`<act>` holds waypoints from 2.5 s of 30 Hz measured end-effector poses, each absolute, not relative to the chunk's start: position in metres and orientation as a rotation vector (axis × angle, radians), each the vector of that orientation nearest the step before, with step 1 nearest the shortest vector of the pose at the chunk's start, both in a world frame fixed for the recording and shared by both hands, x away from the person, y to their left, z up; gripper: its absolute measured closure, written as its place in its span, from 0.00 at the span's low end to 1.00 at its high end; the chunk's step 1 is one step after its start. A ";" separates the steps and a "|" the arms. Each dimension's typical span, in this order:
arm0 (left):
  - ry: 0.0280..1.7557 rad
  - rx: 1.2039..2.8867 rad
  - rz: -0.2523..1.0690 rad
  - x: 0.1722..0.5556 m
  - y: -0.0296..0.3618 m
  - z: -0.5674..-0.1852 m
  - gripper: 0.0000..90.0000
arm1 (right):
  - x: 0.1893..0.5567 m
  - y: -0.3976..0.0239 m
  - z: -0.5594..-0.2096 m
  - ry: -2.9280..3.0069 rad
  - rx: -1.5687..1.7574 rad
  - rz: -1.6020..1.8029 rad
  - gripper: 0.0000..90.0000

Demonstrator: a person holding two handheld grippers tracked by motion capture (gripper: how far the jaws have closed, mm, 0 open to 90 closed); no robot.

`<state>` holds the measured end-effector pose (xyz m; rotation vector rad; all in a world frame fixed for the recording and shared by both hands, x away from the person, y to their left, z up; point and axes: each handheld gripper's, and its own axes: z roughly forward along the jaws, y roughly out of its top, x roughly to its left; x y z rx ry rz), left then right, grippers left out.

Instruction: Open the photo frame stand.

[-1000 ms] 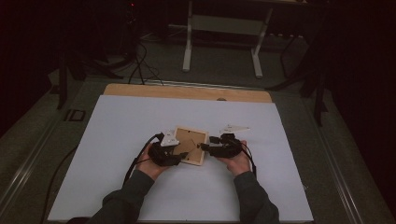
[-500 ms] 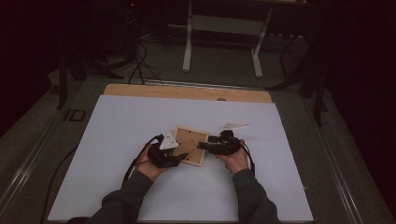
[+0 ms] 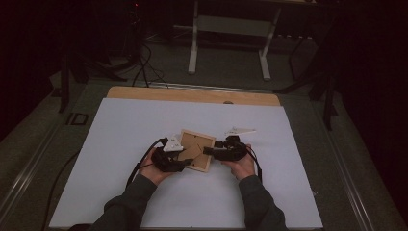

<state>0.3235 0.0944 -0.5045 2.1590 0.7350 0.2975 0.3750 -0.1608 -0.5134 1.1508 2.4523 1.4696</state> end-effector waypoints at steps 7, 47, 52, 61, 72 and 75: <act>0.722 2.202 0.299 0.323 0.087 -0.503 0.63 | 0.371 -0.162 -0.507 2.434 1.117 1.499 0.55; 0.755 2.225 0.412 0.342 0.066 -0.508 0.70 | 0.363 -0.173 -0.486 2.288 1.045 1.475 0.66; 0.753 2.220 0.391 0.342 0.069 -0.507 0.69 | 0.361 -0.172 -0.485 2.297 1.021 1.475 0.66; 0.731 2.185 0.352 0.340 0.075 -0.500 0.70 | 0.355 -0.166 -0.485 2.333 0.952 1.462 0.62; 0.724 2.198 0.335 0.337 0.079 -0.502 0.77 | 0.349 -0.164 -0.486 2.361 0.922 1.473 0.59; 0.729 2.197 0.339 0.336 0.080 -0.503 0.79 | 0.347 -0.163 -0.486 2.366 0.918 1.468 0.58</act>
